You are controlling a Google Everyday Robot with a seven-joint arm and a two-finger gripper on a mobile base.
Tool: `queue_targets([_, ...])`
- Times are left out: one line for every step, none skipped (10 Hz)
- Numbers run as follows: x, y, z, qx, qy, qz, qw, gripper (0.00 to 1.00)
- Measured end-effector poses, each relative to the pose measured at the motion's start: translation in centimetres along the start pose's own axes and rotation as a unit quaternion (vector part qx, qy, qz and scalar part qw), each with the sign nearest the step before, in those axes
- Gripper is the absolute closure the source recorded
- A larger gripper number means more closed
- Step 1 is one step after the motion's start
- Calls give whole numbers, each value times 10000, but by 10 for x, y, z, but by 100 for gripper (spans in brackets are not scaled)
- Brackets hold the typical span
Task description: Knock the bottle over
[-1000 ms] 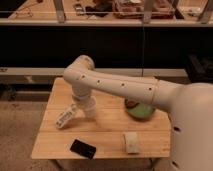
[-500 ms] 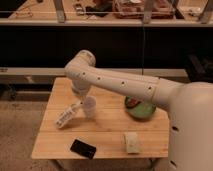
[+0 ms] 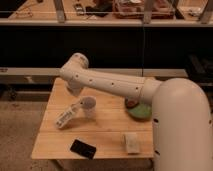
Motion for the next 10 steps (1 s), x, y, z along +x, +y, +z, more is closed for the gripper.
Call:
queue_targets([8, -6, 4, 44, 29, -61, 10000, 100])
queue_targets([14, -13, 10, 103, 20, -142, 9998, 100])
queue_targets([9, -21, 23, 185, -99, -201, 9996, 100])
queue_targets([4, -25, 30, 238, -177, -208, 9993, 100])
queue_targets([-3, -31, 40, 345, -277, -206, 9988, 100])
queue_targets([-9, -39, 49, 469, -374, -239, 9979, 100])
queue_targets([-13, -52, 56, 619, -473, -355, 9963, 100])
queue_targets([-13, -62, 55, 733, -501, -484, 9949, 100])
queue_targets([-24, -72, 39, 908, -604, -674, 9917, 100])
queue_targets([-38, -77, 20, 1004, -689, -770, 9896, 100])
